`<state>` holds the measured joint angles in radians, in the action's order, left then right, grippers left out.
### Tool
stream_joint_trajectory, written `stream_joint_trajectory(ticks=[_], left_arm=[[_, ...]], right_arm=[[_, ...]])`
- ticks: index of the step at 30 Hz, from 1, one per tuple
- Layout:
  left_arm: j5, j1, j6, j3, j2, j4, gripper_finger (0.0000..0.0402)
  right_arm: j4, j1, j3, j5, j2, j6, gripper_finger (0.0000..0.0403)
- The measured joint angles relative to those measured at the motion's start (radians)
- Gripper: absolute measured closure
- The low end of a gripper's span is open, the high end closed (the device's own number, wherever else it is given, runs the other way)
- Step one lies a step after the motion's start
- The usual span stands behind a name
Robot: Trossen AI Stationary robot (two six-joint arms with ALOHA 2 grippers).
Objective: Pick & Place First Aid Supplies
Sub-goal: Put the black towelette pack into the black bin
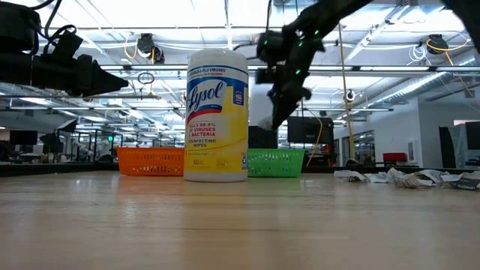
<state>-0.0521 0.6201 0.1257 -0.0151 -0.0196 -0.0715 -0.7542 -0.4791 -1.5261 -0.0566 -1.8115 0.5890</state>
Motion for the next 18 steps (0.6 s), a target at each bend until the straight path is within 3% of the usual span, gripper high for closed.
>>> stream_joint_trajectory(ticks=[11,18], left_arm=[[0.0,0.0,0.0,0.0,0.0,0.0,0.0091],[0.0,0.0,0.0,0.0,0.0,0.0,0.0091]], right_arm=[[0.051,-0.147,-0.238,0.0,-0.265,0.086,0.0399],[0.043,-0.176,-0.272,-0.004,-0.334,0.114,0.0392]])
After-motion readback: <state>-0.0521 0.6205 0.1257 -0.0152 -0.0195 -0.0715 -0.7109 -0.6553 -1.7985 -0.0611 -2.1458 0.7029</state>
